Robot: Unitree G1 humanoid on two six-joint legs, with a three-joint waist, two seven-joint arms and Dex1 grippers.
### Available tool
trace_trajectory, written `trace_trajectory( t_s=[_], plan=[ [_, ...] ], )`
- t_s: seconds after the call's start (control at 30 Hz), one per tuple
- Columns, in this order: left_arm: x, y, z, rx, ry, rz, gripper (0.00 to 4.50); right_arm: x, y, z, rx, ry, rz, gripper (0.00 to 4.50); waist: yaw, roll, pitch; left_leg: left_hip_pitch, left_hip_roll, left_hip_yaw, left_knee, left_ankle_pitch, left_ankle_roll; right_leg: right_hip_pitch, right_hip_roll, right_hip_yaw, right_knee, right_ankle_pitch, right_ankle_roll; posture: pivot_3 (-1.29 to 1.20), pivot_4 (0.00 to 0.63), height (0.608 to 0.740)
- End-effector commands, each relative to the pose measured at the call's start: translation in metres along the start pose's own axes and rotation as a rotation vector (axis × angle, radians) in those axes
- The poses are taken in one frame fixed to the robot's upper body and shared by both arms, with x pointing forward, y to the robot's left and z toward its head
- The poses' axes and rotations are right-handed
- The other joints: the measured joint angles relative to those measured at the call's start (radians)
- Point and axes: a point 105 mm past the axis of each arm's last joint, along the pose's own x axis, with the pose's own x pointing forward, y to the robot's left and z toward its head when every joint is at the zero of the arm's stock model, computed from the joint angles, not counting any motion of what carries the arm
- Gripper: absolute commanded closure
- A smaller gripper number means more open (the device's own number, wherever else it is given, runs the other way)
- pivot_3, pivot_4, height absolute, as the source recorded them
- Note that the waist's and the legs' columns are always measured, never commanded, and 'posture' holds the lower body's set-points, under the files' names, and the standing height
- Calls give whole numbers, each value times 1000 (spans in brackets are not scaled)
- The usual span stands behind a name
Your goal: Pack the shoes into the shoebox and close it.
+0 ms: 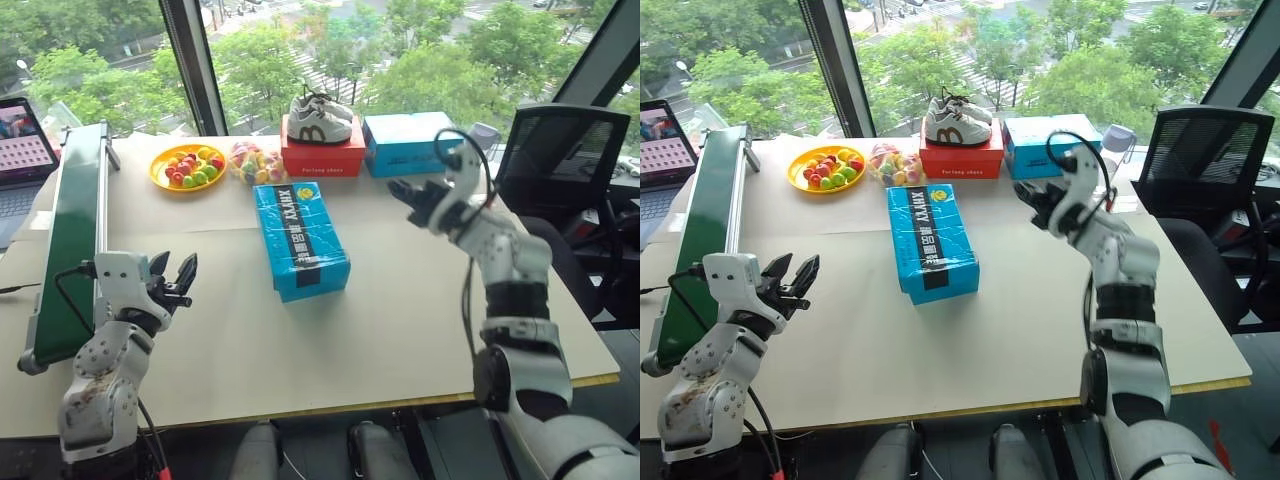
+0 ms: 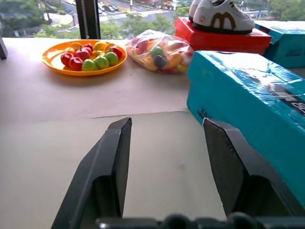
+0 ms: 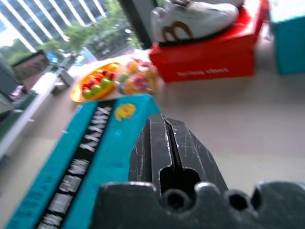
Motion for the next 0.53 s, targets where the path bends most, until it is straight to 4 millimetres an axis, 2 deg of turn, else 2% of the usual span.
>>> trace_trajectory(
  t_s=[0.03, 0.13, 0.2, 0.3, 0.4, 0.53],
  plan=[
    [0, 1, -1, 35, -34, 75, 1976, -10, -12, -4, -155, -42, -97, 4490, -10, 0, 0, 0, 0, 0, 0, 0, 0, 0, 0, 1, 0, 0, 1, 0, 150, 730],
    [1, 2, -7, 18, -38, 135, 1976, -19, -24, -25, -225, -37, -177, 4490, -17, 0, 0, 2, 0, 0, 1, 0, 0, 2, 1, 1, 0, 0, 5, 0, 150, 730],
    [1, 6, -12, 14, -36, 189, 1976, -26, -36, -26, -158, -104, -265, 4490, -19, 0, 0, 2, 0, 0, 2, 0, 0, 2, 1, 1, 0, 0, 6, 0, 150, 730],
    [3, 9, -17, 20, -29, 232, 1976, -34, -49, -36, -168, -113, -366, 4490, -18, 0, 0, 2, 0, 0, 2, 0, 0, 3, 1, 2, 0, 0, 6, 0, 150, 730],
    [7, 9, -19, 7, -33, 232, 1976, -36, -49, -44, -78, -130, -392, 4490, -16, 0, 0, 2, 0, 0, 2, 0, 0, 3, 1, 2, -1, 0, 6, 0, 150, 730],
    [8, 7, -21, -6, -34, 224, 1976, -35, -43, -57, -107, -96, -385, 4490, -16, 0, 0, 2, 0, 0, 2, 0, 0, 3, 1, 2, -1, 0, 7, 0, 150, 730]
  ],
)
